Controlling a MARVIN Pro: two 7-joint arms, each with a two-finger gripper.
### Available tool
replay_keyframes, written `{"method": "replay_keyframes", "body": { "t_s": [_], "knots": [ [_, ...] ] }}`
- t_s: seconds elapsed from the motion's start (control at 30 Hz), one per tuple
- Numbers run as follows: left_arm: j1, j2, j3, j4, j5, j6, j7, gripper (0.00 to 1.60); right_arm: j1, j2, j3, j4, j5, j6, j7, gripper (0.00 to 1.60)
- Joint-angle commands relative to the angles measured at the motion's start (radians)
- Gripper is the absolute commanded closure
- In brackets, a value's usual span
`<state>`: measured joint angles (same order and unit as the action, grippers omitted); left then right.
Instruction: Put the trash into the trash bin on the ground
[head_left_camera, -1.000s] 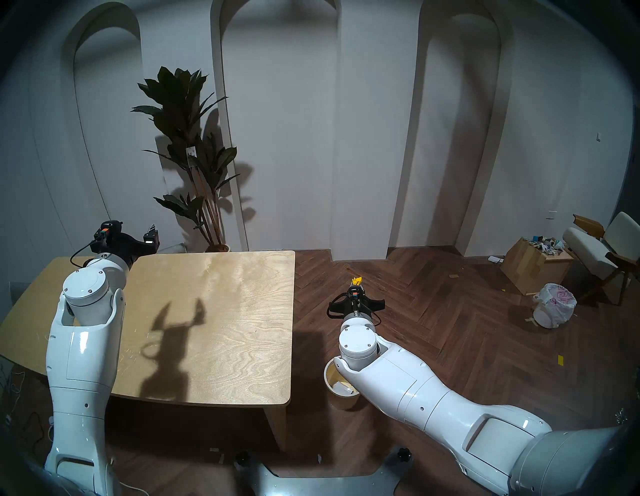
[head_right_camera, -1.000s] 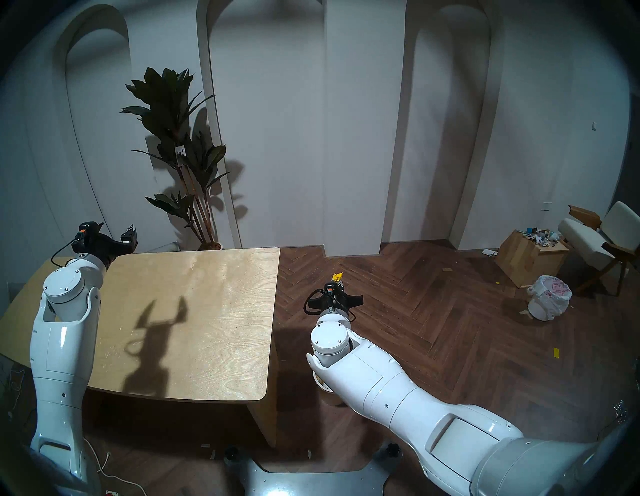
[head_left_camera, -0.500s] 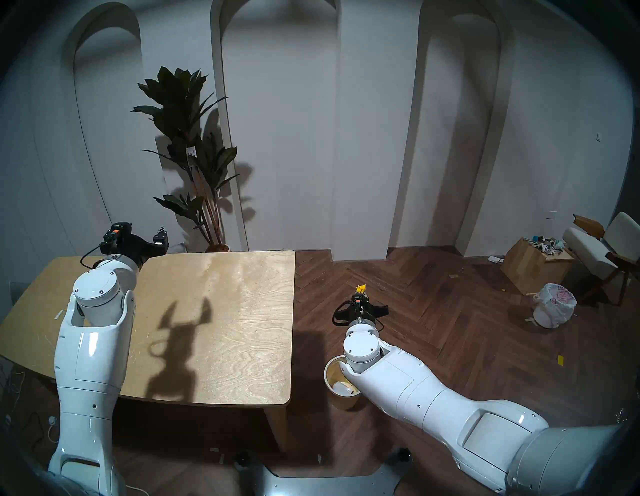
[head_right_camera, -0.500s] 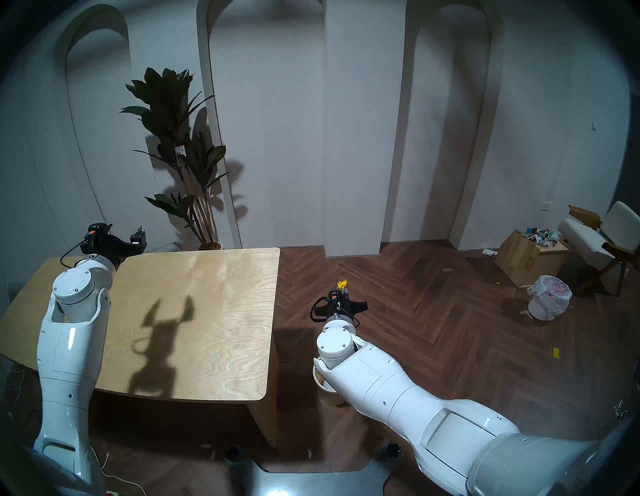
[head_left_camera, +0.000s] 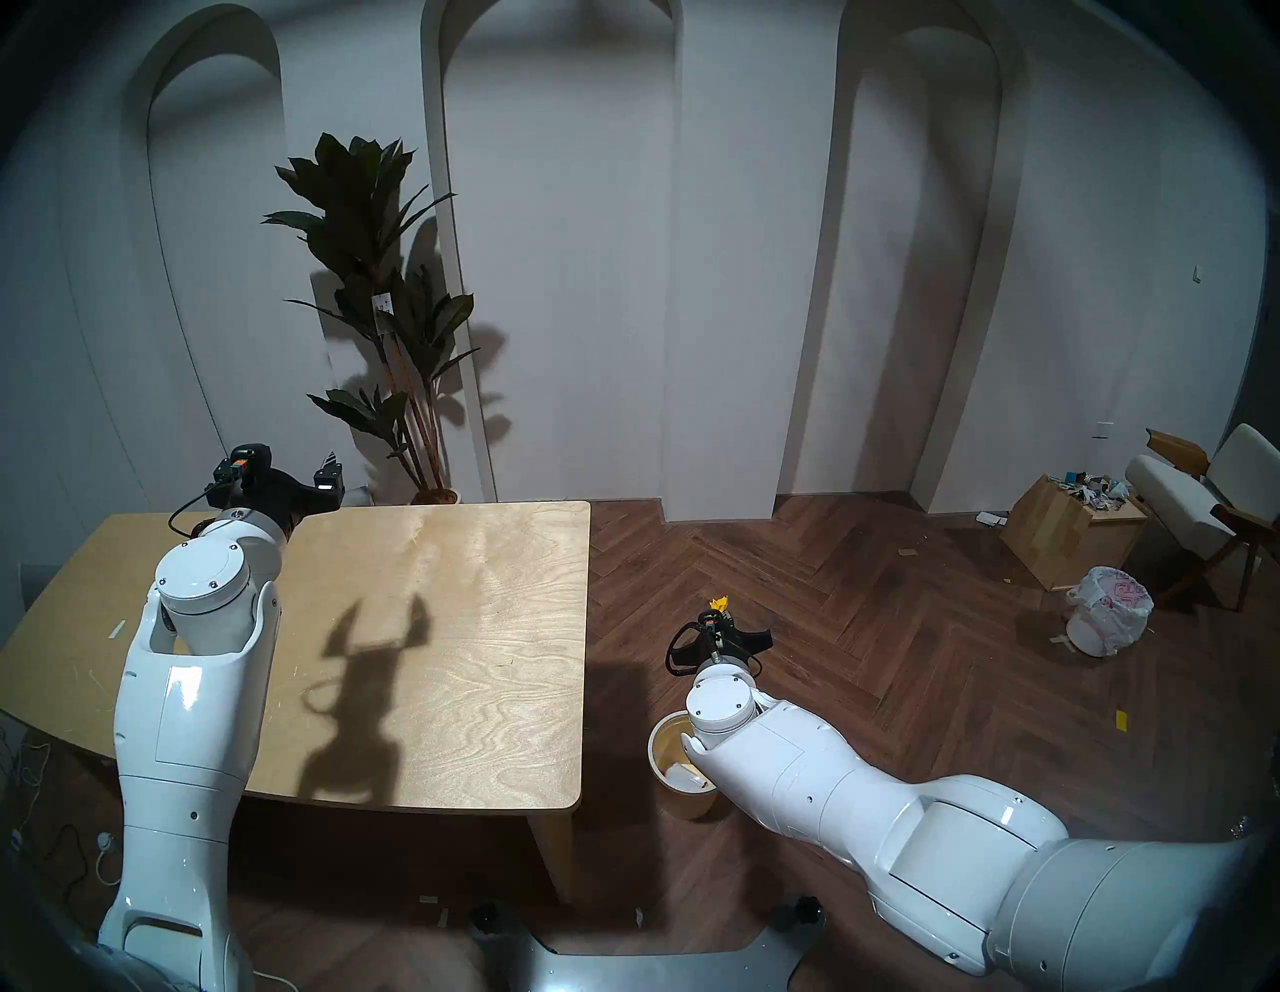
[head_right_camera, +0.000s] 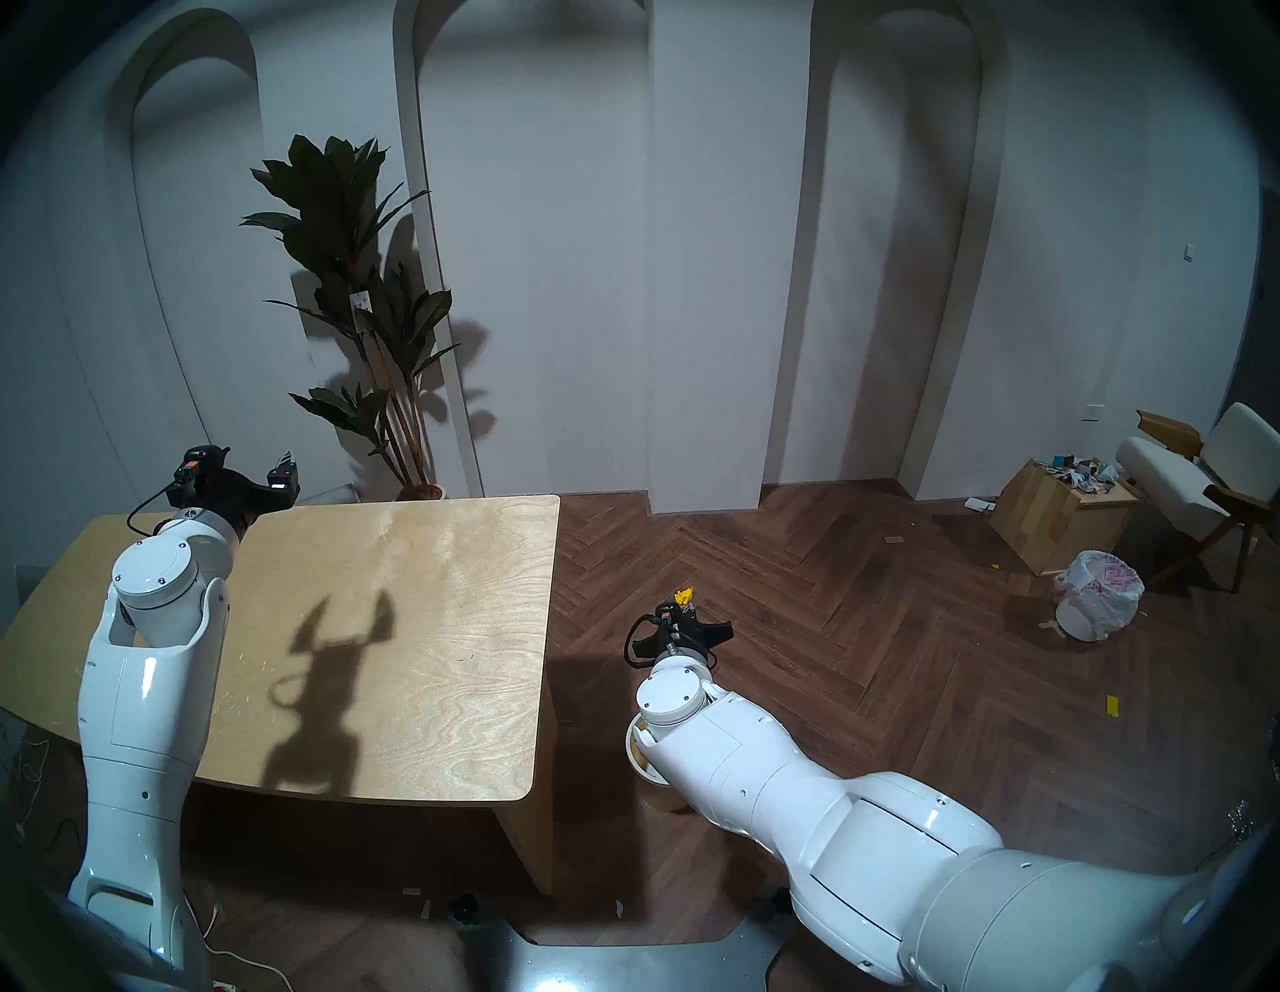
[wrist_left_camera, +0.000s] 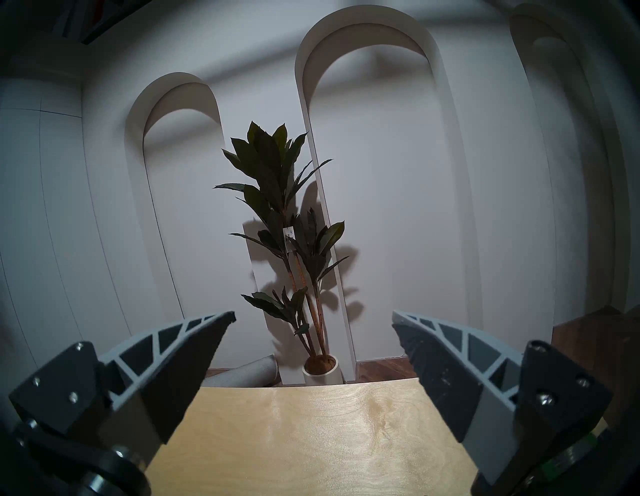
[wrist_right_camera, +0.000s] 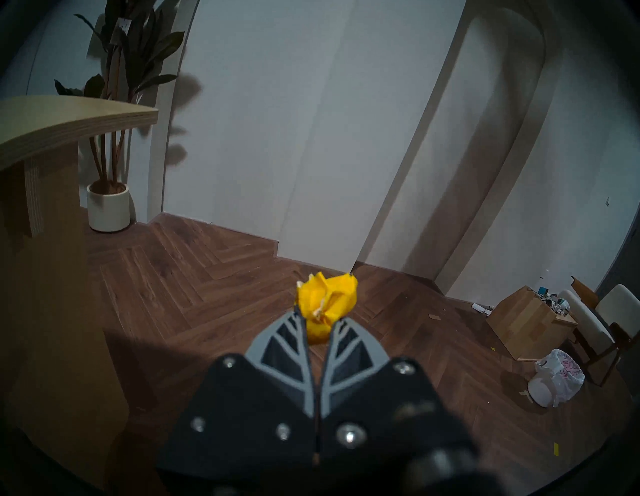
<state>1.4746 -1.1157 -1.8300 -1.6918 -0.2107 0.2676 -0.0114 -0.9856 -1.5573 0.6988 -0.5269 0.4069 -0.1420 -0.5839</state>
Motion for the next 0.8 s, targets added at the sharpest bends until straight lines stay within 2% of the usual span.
{"method": "replay_keyframes", "body": {
  "t_s": [0.0,0.43,0.6,0.77],
  "knots": [
    [0.032,-0.015,-0.020,-0.052,-0.008,0.003,0.012,0.00,0.092,-0.068,0.003,0.082,0.002,-0.015,0.034,1.60],
    [0.087,-0.035,-0.048,-0.096,-0.020,0.013,0.040,0.00,0.159,-0.124,0.000,0.229,0.002,-0.037,0.078,1.60],
    [0.075,-0.024,-0.045,-0.091,-0.016,0.018,0.042,0.00,0.169,-0.132,-0.004,0.260,-0.002,-0.044,0.085,1.60],
    [0.040,-0.009,-0.033,-0.069,-0.012,0.025,0.042,0.00,0.162,-0.130,-0.004,0.307,-0.002,-0.085,0.097,1.60]
  ]
}}
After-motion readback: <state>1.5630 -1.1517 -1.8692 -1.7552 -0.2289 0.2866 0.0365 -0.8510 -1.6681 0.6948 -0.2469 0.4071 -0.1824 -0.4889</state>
